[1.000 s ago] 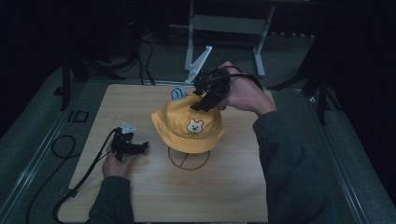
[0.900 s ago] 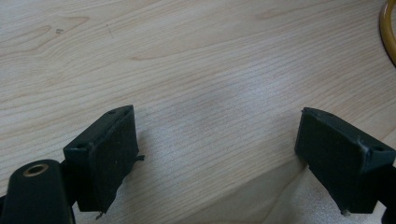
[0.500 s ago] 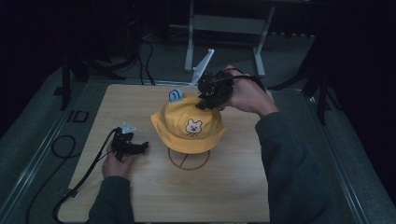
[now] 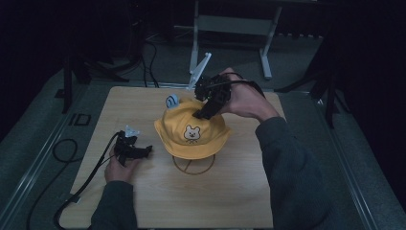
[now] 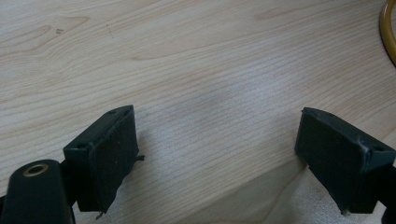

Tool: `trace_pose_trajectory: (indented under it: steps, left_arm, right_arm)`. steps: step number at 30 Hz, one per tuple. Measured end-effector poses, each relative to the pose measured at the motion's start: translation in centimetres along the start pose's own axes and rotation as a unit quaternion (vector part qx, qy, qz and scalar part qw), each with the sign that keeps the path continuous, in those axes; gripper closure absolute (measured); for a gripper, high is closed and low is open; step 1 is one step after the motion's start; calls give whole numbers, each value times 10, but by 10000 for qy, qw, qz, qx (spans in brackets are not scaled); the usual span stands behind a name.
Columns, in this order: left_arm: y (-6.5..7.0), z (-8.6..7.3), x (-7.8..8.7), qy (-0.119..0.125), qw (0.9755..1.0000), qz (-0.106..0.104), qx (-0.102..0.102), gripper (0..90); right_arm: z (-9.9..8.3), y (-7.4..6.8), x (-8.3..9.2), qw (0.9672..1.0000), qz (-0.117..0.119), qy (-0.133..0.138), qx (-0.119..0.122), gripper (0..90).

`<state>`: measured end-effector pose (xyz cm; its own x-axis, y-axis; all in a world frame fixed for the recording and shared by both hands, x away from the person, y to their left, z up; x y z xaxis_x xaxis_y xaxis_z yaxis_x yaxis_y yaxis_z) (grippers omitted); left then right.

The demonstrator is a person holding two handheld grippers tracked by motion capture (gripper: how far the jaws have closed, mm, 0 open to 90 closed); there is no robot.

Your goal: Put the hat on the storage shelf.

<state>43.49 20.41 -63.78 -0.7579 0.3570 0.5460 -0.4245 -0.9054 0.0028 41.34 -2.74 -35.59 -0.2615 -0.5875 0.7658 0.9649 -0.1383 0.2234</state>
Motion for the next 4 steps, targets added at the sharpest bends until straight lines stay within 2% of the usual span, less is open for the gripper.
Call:
trace_pose_trajectory:
  steps: [4]
  left_arm:
    - [0,0,0,1,10000,1,1,129]
  right_arm:
    - [-4,5,4,9997,-195,12,-121,224]
Point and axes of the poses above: each handheld gripper's, and its own axes: x roughly backward along the jaws, z roughly out of its top, y roughly to its right, the point moved 9 cm from there along -x, roughly forward along the jaws, and after that the axes turned 12 degrees about y, right-handed, at the moved point
